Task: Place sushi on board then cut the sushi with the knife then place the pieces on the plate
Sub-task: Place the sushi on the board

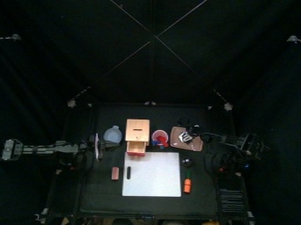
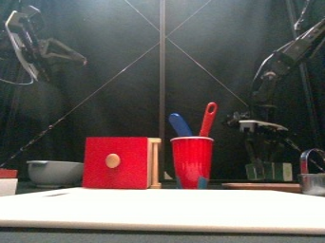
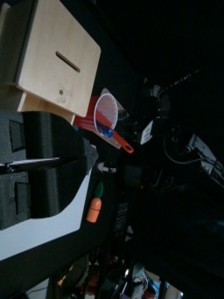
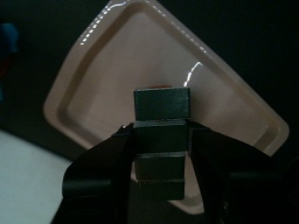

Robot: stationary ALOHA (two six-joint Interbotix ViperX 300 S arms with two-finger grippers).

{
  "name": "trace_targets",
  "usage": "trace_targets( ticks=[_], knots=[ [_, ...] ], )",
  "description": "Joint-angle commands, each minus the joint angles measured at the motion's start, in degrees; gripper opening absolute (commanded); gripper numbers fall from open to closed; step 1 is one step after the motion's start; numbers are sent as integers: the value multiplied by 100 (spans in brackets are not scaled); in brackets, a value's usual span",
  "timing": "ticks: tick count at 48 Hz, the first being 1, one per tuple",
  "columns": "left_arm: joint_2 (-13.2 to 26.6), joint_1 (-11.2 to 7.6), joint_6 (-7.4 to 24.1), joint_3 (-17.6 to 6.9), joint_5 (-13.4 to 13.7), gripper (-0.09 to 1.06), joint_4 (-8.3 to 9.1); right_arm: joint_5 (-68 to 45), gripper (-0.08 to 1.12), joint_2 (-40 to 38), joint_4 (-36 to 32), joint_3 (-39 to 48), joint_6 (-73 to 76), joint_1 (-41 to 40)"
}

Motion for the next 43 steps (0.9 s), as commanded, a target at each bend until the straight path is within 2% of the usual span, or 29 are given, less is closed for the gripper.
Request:
trace_targets(
  ticks=[1,11,19,28,34,43],
  knots=[
    [18,18,-9,-79,-53,11,0,202,60,-422,457,-185,343,334],
    [26,18,-9,18,-53,11,0,193,60,-870,255,-352,2294,1652],
    [26,26,-9,26,-62,11,0,211,60,-677,-413,-378,4289,2830],
    [18,97,9,70,-62,11,9,185,60,-369,-1371,-580,6082,3595],
    [18,211,18,158,-53,11,0,211,60,237,-1872,-1046,6873,3938],
    [26,299,44,193,-62,11,35,220,61,1433,-1898,-1881,7022,4008]
  ],
)
